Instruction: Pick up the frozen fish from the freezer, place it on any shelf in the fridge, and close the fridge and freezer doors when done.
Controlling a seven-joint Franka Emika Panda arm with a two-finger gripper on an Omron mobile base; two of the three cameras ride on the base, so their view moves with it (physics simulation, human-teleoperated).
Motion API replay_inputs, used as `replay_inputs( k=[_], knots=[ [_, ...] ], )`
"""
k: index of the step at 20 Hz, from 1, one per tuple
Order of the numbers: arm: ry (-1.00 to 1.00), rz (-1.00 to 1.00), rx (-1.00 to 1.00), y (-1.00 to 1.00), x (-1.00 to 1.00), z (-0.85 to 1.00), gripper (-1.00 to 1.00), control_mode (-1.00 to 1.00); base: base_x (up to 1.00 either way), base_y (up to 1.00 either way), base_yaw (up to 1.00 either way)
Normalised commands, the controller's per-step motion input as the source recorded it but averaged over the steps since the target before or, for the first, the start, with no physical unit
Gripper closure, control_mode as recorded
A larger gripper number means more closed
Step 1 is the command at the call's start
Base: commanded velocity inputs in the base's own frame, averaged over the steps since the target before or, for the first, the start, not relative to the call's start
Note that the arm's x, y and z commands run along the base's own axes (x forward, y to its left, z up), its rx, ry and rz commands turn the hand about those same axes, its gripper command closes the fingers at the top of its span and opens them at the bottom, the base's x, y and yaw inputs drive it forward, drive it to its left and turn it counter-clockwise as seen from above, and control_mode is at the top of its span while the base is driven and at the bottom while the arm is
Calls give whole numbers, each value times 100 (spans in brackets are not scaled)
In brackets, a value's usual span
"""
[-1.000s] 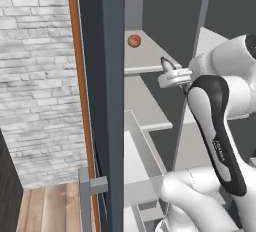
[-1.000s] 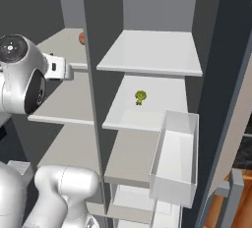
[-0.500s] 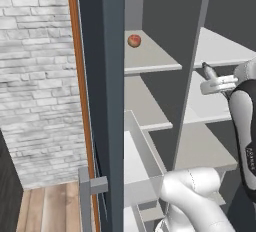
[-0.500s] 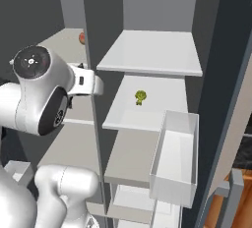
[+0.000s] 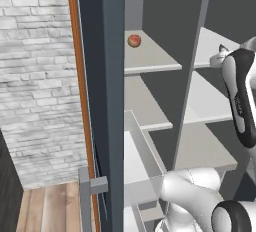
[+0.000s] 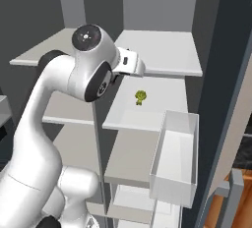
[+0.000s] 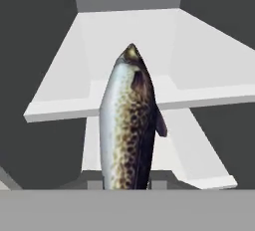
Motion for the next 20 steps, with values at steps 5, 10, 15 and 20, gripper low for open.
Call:
replay_inputs(
  k=[5,10,15,20],
  knots=[
    [3,4,0,-41,25,0,100,-100,0,0,0],
    [6,0,0,-45,93,0,100,-100,0,0,0],
    [5,0,0,-11,100,0,100,-100,0,0,0],
    [2,0,0,-1,100,-4,100,-100,0,0,0]
  ],
)
